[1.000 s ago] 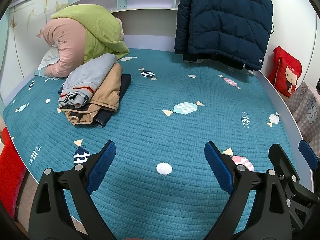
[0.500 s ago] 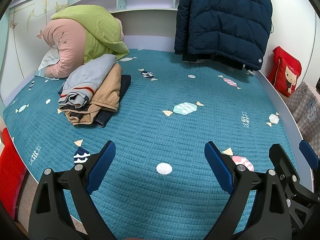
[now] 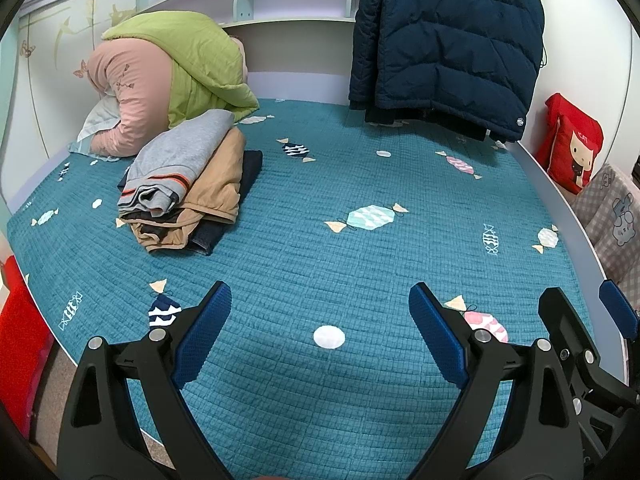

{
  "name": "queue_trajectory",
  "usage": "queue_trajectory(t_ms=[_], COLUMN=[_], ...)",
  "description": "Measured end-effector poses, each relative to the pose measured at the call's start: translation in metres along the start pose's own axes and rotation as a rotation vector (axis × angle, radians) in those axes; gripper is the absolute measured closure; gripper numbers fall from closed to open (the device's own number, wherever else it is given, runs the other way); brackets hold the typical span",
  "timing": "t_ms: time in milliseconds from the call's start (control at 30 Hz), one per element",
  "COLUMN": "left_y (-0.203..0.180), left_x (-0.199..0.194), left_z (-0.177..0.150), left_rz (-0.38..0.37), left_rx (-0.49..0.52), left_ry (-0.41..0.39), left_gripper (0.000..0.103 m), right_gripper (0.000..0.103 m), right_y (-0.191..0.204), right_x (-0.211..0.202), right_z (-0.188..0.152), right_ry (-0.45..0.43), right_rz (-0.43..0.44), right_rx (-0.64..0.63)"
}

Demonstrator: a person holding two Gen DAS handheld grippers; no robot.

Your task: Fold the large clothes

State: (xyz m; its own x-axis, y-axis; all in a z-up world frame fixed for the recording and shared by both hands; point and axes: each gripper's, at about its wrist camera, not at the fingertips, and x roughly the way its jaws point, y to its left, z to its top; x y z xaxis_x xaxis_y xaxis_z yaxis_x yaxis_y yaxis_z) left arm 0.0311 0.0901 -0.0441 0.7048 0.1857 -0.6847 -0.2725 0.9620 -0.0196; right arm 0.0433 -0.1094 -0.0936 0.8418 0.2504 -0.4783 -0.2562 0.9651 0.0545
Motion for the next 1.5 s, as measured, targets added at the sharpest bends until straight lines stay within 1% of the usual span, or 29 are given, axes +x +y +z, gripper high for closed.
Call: queue_trajectory(t_ms=[1500], left_y=[0.0001], left_x=[-0.0035], left_z=[0.0049], left_rz=[0.005], left_rx=[0.019], left_ry=[-0.010], left_gripper=[0.012], right_gripper=[0.009], right_y=[0.0000], right_x=[-0.0020], right_z=[-0.0003], right_ry=[-0.009], right_rz=[-0.004], right_rx=[0.012])
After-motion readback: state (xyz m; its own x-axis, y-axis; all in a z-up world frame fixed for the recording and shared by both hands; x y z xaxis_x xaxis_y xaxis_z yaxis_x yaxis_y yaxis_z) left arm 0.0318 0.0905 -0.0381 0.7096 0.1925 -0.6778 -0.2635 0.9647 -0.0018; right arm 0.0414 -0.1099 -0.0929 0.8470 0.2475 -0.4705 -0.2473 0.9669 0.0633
